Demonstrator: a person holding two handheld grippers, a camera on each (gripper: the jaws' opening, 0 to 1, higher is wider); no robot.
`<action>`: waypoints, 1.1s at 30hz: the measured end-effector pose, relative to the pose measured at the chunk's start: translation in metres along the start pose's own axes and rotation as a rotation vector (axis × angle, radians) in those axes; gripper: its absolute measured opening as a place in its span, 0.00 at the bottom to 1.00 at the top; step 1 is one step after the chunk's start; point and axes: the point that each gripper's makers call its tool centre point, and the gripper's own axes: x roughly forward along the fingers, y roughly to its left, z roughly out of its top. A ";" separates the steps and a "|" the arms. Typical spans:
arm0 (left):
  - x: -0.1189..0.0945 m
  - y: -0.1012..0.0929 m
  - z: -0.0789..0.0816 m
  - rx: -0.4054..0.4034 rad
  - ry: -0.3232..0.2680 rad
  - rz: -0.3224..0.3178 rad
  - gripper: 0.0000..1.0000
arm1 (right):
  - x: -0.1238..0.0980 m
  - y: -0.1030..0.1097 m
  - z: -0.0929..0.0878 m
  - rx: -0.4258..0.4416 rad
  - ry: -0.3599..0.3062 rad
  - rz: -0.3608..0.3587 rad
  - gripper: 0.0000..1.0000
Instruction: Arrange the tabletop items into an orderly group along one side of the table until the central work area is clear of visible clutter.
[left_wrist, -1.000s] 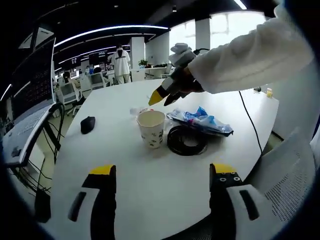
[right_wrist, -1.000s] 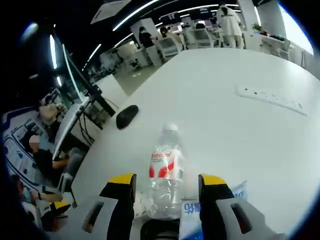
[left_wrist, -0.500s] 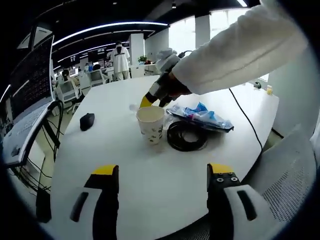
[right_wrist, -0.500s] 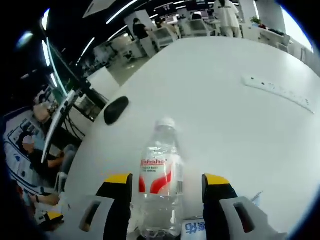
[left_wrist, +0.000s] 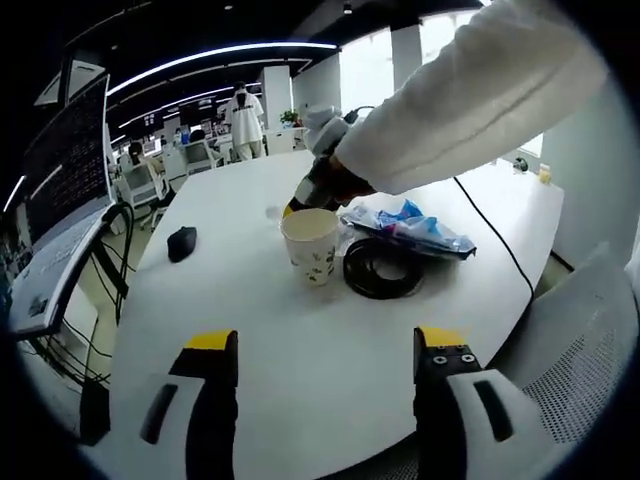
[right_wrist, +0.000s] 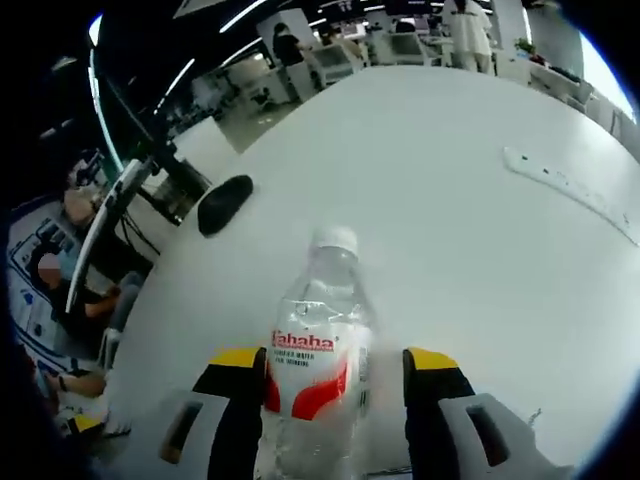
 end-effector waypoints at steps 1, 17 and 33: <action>0.000 0.001 0.000 -0.001 0.000 0.003 0.72 | 0.001 0.000 0.001 -0.012 -0.001 -0.003 0.56; 0.001 0.000 -0.006 0.023 0.029 0.003 0.71 | 0.002 0.001 0.001 -0.046 -0.005 -0.044 0.39; 0.003 -0.003 -0.009 0.038 0.044 -0.014 0.69 | -0.055 0.017 0.029 -0.131 -0.212 -0.023 0.36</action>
